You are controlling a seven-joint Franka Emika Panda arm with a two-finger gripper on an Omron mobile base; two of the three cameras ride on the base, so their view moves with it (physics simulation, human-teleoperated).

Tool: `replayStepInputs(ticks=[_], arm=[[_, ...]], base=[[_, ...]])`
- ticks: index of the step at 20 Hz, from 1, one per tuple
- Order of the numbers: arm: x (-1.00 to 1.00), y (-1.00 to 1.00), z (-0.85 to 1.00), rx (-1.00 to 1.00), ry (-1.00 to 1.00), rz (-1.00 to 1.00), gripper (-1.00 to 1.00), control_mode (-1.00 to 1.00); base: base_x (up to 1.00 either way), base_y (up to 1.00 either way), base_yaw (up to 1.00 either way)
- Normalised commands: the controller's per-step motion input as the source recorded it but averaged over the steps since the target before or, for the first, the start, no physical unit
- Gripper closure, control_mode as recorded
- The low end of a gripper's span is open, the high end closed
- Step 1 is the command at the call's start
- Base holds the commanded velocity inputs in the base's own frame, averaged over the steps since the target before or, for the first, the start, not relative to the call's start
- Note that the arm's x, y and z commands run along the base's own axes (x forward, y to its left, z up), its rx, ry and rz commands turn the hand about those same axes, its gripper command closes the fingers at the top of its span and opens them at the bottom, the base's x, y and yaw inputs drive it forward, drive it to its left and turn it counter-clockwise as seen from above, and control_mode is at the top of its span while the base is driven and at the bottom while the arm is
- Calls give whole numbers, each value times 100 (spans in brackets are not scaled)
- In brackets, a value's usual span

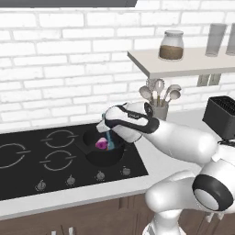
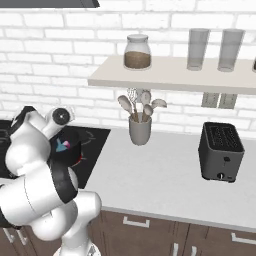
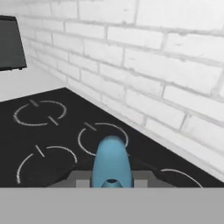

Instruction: Put the carrot and onion in the pot. Retrieve the spatula and lightly stir the vegetables in the pot.

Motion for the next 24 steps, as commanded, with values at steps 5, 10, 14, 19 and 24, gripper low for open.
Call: replayStepInputs(ticks=[5, 10, 14, 19, 24], arm=[[48, 26, -14, 0, -3, 14, 100, -100], [40, 22, -6, 0, -14, 15, 100, -100], [18, 15, -14, 0, -21, 15, 100, -100], [0, -2, -58, -7, -12, 7, 100, -100], [-22, -4, -35, -3, -15, 5, 100, -100]], base=[[0, 0, 0], [0, 0, 0], [0, 0, 0], [0, 0, 0], [0, 0, 0]])
